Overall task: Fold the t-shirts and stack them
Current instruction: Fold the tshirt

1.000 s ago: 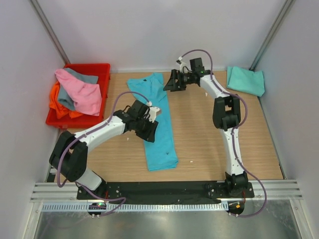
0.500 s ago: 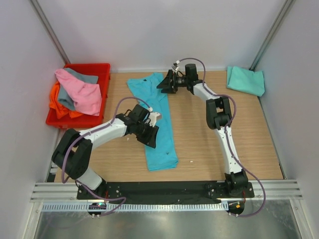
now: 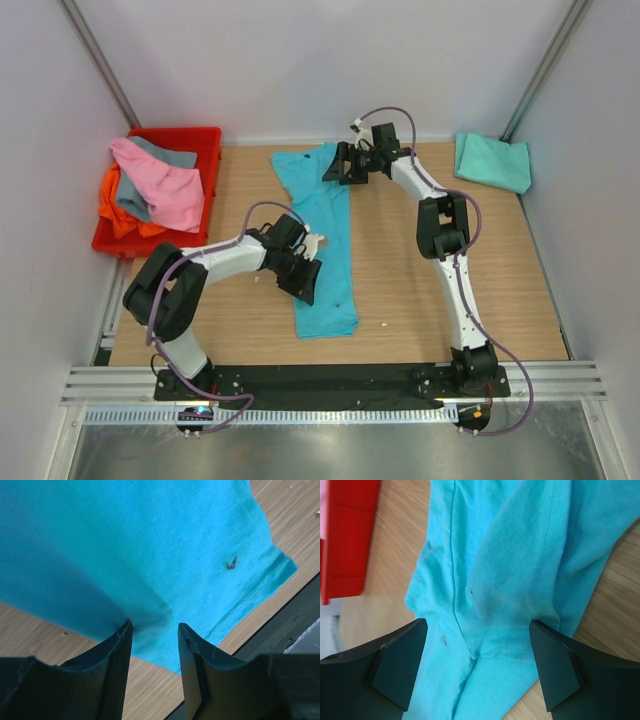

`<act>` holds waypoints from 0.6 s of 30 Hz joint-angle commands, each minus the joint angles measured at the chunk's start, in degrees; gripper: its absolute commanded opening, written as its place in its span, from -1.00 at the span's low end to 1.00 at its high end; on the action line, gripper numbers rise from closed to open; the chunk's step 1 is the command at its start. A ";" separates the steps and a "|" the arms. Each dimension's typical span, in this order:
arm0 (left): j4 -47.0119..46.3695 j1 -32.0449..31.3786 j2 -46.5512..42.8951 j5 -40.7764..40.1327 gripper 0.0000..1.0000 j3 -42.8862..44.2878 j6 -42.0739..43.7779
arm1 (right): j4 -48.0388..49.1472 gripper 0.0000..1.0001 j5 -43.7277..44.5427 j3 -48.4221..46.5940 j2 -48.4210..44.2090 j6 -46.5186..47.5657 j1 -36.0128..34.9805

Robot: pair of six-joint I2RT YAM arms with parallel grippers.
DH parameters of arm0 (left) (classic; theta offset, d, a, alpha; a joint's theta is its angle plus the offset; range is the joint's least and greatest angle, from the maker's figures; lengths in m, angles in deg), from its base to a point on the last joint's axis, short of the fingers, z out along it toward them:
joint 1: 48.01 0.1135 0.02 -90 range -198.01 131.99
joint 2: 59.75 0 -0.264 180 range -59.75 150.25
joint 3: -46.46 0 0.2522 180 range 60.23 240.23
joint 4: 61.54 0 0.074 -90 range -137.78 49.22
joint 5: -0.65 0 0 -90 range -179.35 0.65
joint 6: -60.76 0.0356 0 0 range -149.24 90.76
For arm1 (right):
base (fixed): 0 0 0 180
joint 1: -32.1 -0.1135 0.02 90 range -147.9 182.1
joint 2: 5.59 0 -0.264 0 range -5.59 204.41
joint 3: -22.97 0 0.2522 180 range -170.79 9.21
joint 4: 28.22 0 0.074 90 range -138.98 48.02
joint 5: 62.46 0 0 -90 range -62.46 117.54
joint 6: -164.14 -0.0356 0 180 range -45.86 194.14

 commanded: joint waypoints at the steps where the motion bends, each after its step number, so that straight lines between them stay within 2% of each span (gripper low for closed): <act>1: 0.42 -1.32 2.19 0.74 -0.13 1.97 0.61 | -11.55 0.81 15.85 5.19 -5.37 11.90 1.27; 5: 0.95 -2.99 3.60 1.18 -0.13 2.59 0.70 | -11.91 0.83 17.97 10.38 -8.46 14.10 1.80; 18: -0.54 -11.95 1.84 -0.05 -0.10 -1.80 0.35 | -14.72 0.87 20.61 12.50 -11.01 15.78 2.50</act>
